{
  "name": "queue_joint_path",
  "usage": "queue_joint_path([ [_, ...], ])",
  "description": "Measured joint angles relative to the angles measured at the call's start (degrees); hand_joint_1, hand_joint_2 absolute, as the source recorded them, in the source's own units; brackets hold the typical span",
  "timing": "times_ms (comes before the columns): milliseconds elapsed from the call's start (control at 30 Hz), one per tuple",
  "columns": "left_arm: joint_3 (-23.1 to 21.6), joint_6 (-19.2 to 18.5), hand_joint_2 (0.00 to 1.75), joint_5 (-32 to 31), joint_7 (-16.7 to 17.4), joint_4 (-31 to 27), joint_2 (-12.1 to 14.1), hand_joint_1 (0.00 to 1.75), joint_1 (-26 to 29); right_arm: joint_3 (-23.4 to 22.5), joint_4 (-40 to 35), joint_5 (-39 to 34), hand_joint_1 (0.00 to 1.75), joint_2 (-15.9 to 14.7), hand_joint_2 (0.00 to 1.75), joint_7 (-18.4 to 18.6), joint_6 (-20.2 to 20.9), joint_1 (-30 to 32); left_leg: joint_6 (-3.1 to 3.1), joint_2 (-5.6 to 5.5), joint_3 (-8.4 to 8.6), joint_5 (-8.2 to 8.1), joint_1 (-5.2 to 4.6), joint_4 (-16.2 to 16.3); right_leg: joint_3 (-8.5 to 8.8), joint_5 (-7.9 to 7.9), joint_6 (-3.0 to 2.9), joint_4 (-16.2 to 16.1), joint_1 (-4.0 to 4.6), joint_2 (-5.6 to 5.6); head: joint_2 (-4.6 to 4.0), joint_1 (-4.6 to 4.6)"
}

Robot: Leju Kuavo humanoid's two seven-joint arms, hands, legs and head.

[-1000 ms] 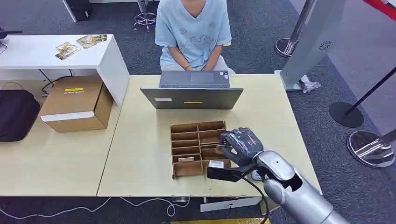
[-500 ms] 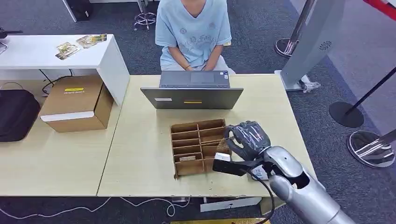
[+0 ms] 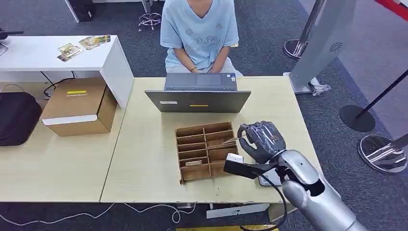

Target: Pass the card to the sensor for recognition and then transmit it.

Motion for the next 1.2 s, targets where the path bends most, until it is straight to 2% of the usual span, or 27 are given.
queue_joint_path([
  [133, 0.00, 0.20, 0.00, 0.46, -0.07, 0.00, 0.00, 0.00, 0.00, -0.48, -0.44, 0.18, 1.75, 0.02, 1.75, -0.09, -0.72, 0.39, 0.00, -0.02, -0.02, 0.00, 0.00, 0.00, 0.00, 0.00, 0.00, 0.00, 0.00, -0.02, 0.00, -0.02],
  [300, 0.00, 0.90, 0.00, 1.03, -0.96, 0.00, 0.09, 0.00, -0.02, -1.53, -1.01, -0.52, 1.75, 0.68, 1.75, -1.95, -3.17, 0.39, 0.02, -0.08, -0.06, 0.05, -0.01, 0.00, 0.00, 0.00, 0.00, 0.00, 0.00, -0.06, 0.00, -0.02],
  [700, 0.00, 2.07, 0.00, 2.88, -2.77, 0.00, 0.11, 0.00, -0.09, -4.57, -0.22, -5.63, 1.75, 5.40, 1.75, -8.13, -10.29, -4.00, 0.04, -0.28, -0.13, 0.15, -0.01, 0.00, -0.01, 0.01, 0.01, 0.01, 0.00, -0.24, 0.00, -0.02],
  [833, 0.59, 3.61, 0.00, 4.98, -4.35, -0.33, 0.13, 0.00, 1.15, -5.62, 0.72, -10.25, 1.75, 7.56, 1.75, -11.69, -13.13, -6.68, 0.03, -0.15, -0.15, 0.16, 0.01, 0.00, -0.06, 0.03, 0.02, 0.02, 0.02, -0.19, 0.00, 0.02],
  [967, 1.20, 4.35, 0.00, 5.99, -4.37, -0.35, 0.17, 0.00, 1.85, -5.81, 1.97, -12.31, 1.75, 9.27, 1.75, -13.31, -14.21, -9.34, 0.03, -0.16, -0.14, 0.16, 0.01, 0.00, -0.06, 0.03, 0.02, 0.02, 0.01, -0.20, 0.00, 0.00],
  [1067, 1.95, 5.12, 0.00, 7.33, -4.37, -0.35, 0.31, 0.00, 2.55, -5.81, 3.26, -11.30, 1.75, 10.38, 1.75, -13.84, -16.75, -11.43, 0.03, -0.14, -0.13, 0.16, 0.01, 0.00, -0.06, 0.04, 0.02, 0.02, 0.02, -0.17, 0.00, -0.02],
  [1200, 3.41, 5.66, 0.00, 9.52, -4.90, -0.35, 0.44, 0.00, 3.53, -5.51, 6.09, -9.21, 1.75, 11.56, 1.75, -12.70, -18.93, -14.72, 0.02, -0.14, -0.12, 0.17, 0.01, 0.00, -0.06, 0.05, 0.00, 0.03, 0.01, -0.18, 0.00, 0.00],
])
